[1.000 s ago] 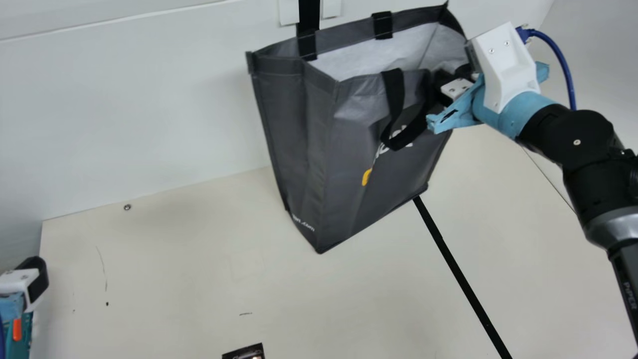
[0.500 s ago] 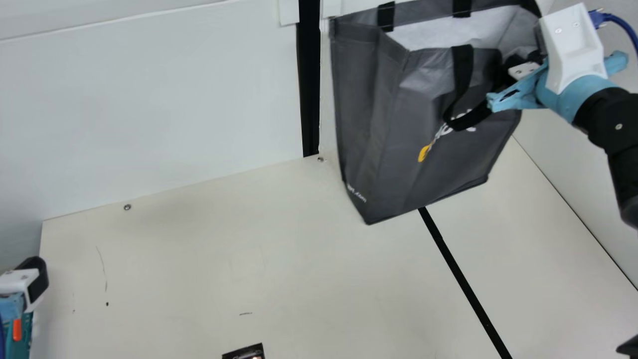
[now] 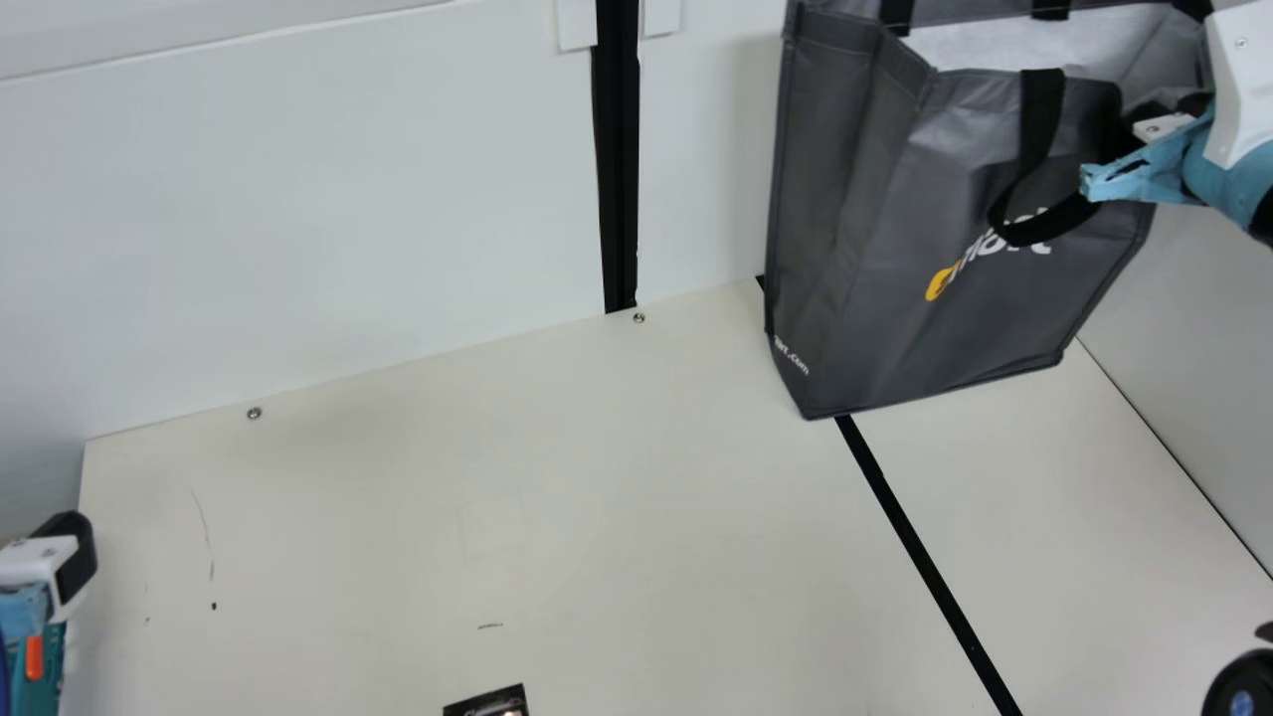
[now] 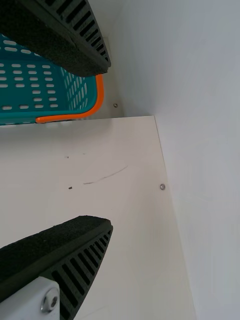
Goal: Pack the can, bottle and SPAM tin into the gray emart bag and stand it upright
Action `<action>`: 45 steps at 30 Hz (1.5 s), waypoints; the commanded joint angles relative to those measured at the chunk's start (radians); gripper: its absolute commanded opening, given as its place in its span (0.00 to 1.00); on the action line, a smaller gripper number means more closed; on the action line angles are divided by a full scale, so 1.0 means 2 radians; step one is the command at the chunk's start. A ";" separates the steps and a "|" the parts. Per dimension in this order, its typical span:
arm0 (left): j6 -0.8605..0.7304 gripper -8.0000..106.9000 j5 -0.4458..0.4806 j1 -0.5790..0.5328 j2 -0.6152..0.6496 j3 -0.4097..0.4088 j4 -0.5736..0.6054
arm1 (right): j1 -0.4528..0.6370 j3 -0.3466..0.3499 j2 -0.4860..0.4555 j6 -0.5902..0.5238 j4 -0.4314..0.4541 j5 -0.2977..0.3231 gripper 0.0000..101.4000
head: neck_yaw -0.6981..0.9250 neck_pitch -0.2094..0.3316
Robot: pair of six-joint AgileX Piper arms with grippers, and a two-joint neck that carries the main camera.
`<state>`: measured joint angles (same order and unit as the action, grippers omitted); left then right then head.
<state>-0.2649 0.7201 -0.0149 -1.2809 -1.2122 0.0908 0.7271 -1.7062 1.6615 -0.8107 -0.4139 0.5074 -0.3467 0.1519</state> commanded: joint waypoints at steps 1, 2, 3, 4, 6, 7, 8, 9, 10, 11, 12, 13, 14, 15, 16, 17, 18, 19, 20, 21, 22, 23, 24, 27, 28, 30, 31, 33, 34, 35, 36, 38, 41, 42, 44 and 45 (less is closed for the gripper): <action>0.000 0.85 0.000 0.000 0.000 0.000 0.000 | 0.008 -0.003 0.004 -0.001 0.000 0.001 0.00 | -0.001 0.011; 0.000 0.85 0.000 0.000 0.000 0.000 0.000 | 0.012 -0.004 0.006 -0.001 -0.001 0.002 0.00 | -0.001 0.011; 0.000 0.85 0.000 0.000 0.000 0.000 0.000 | 0.016 -0.006 0.008 -0.001 -0.002 0.004 0.00 | -0.001 0.011; 0.000 0.85 0.000 0.000 0.000 0.000 0.000 | 0.020 -0.007 0.010 -0.001 -0.003 0.005 0.00 | -0.001 0.011; 0.000 0.85 0.000 0.000 0.000 0.000 0.000 | 0.027 -0.011 0.013 -0.002 -0.008 0.010 0.03 | -0.001 0.011; 0.000 0.85 0.000 0.000 0.000 0.000 0.000 | 0.030 -0.012 0.015 -0.003 -0.011 0.012 0.07 | -0.001 0.011; 0.000 0.85 0.000 0.000 0.000 0.000 0.000 | 0.033 -0.014 0.016 -0.003 -0.015 0.015 0.10 | -0.001 0.011; 0.000 0.85 0.000 0.000 0.000 0.000 0.000 | 0.036 -0.016 0.017 -0.004 -0.018 0.017 0.13 | -0.001 0.011; 0.000 0.85 0.000 0.000 0.000 0.000 0.000 | 0.039 -0.018 0.018 -0.005 -0.022 0.020 0.16 | -0.001 0.011; 0.000 0.85 0.000 0.000 0.000 0.000 0.000 | 0.042 -0.020 0.019 -0.006 -0.026 0.022 0.20 | -0.001 0.011; 0.000 0.85 0.000 0.000 0.000 0.000 0.000 | 0.044 -0.023 0.020 -0.006 -0.030 0.025 0.23 | -0.001 0.011; 0.000 0.85 0.000 0.000 0.000 0.000 0.000 | 0.046 -0.026 0.021 -0.007 -0.034 0.027 0.26 | -0.001 0.011; 0.000 0.85 0.000 0.000 0.000 0.000 0.000 | 0.048 -0.029 0.022 -0.007 -0.038 0.030 0.30 | -0.001 0.011; 0.000 0.85 0.000 0.000 0.000 0.000 0.000 | 0.051 -0.033 0.022 -0.007 -0.042 0.032 0.33 | -0.001 0.011; 0.000 0.85 0.000 0.000 0.000 0.000 0.000 | 0.053 -0.038 0.023 -0.007 -0.047 0.036 0.36 | -0.001 0.011; 0.000 0.85 0.000 0.000 0.000 0.000 0.000 | 0.055 -0.043 0.024 -0.007 -0.051 0.038 0.40 | -0.001 0.011; 0.000 0.85 0.000 0.000 0.000 0.000 0.000 | 0.056 -0.049 0.024 -0.007 -0.056 0.041 0.43 | -0.001 0.011; 0.000 0.85 0.000 0.000 0.000 0.000 0.000 | 0.058 -0.055 0.024 -0.007 -0.060 0.044 0.46 | -0.001 0.011; 0.000 0.85 0.000 0.000 0.000 0.000 0.000 | 0.059 -0.061 0.025 -0.006 -0.064 0.047 0.49 | -0.001 0.011; 0.000 0.85 0.000 0.000 0.000 0.000 0.000 | 0.060 -0.067 0.025 -0.006 -0.068 0.049 0.53 | -0.001 0.011; 0.000 0.85 0.000 0.000 0.000 0.000 0.000 | 0.061 -0.074 0.025 -0.005 -0.072 0.052 0.56 | -0.001 0.011; 0.000 0.85 0.000 0.000 0.000 0.000 0.000 | 0.062 -0.080 0.025 -0.005 -0.076 0.054 0.59 | -0.001 0.011; 0.000 0.85 0.000 0.000 0.000 0.000 0.000 | 0.062 -0.087 0.026 -0.004 -0.080 0.056 0.63 | -0.001 0.011; 0.000 0.85 0.000 0.000 0.000 0.000 0.000 | 0.062 -0.105 0.025 -0.004 -0.091 0.061 0.72 | -0.001 0.011; 0.000 0.85 0.000 0.000 0.000 0.000 0.000 | 0.062 -0.111 0.025 -0.003 -0.094 0.062 0.76 | -0.001 0.011; 0.000 0.85 0.000 0.000 0.000 0.000 0.000 | 0.060 -0.124 0.024 -0.002 -0.100 0.065 0.82 | -0.001 0.011; 0.000 0.85 0.000 0.000 0.000 0.000 0.000 | 0.059 -0.130 0.024 -0.002 -0.103 0.066 0.86 | -0.001 0.011; 0.000 0.85 0.000 0.000 0.000 0.000 0.000 | 0.056 -0.141 0.022 -0.001 -0.109 0.069 0.92 | -0.001 0.011; 0.000 0.85 0.000 0.000 0.000 0.000 0.000 | 0.054 -0.146 0.021 0.000 -0.112 0.071 0.94 | -0.001 0.011; 0.000 0.85 0.000 0.000 0.000 0.000 0.000 | 0.053 -0.151 0.021 0.001 -0.115 0.072 0.94 | -0.001 0.011; 0.000 0.85 0.000 0.000 0.000 0.000 0.000 | 0.050 -0.156 0.019 0.001 -0.117 0.074 0.94 | -0.001 0.011; 0.000 0.85 0.000 0.000 0.000 0.000 0.000 | 0.045 -0.165 0.017 0.004 -0.121 0.077 0.94 | -0.001 0.011; 0.000 0.85 0.000 0.000 0.000 0.000 0.000 | 0.034 -0.175 0.013 0.007 -0.126 0.083 0.94 | -0.001 0.011; 0.000 0.85 0.000 0.000 0.000 0.000 0.000 | 0.030 -0.177 0.011 0.008 -0.127 0.085 0.94 | -0.001 0.011; 0.000 0.85 0.000 0.000 0.000 0.000 0.000 | 0.021 -0.181 0.007 0.010 -0.128 0.088 0.94 | -0.001 0.011; 0.000 0.85 0.000 0.000 0.000 0.000 0.000 | 0.015 -0.181 0.004 0.011 -0.128 0.089 0.94 | -0.001 0.011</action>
<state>-0.2649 0.7201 -0.0149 -1.2809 -1.2122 0.0908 0.7683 -2.0691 1.6740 -0.7897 -0.6694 0.6823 -0.3482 0.1519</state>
